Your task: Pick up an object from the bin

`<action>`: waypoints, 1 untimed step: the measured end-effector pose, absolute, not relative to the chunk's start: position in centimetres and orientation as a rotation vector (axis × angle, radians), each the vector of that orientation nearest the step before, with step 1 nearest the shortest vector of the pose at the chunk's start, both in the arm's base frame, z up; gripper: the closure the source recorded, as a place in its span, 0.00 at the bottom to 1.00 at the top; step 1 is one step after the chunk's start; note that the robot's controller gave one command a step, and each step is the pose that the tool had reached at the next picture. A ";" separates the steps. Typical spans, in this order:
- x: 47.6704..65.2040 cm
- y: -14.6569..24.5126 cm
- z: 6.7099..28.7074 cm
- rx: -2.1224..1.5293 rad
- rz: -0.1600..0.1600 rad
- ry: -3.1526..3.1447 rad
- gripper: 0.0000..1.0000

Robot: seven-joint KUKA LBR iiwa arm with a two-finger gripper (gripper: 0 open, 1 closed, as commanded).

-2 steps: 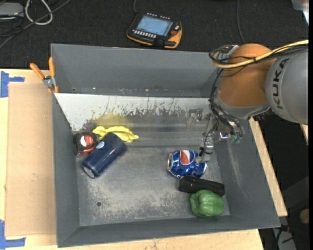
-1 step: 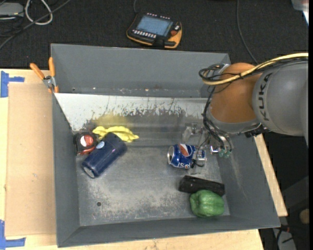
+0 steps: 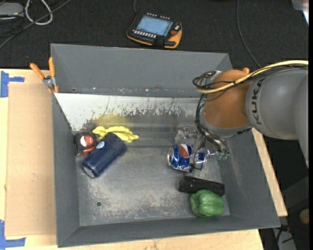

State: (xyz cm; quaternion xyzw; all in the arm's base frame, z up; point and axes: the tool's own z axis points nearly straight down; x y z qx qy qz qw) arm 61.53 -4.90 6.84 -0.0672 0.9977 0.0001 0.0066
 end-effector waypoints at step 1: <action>61.4 -5.0 6.9 0.176 0.003 3.140 1.00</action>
Offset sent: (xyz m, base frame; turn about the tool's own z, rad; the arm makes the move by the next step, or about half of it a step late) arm 0.0000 0.0000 0.0000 0.0000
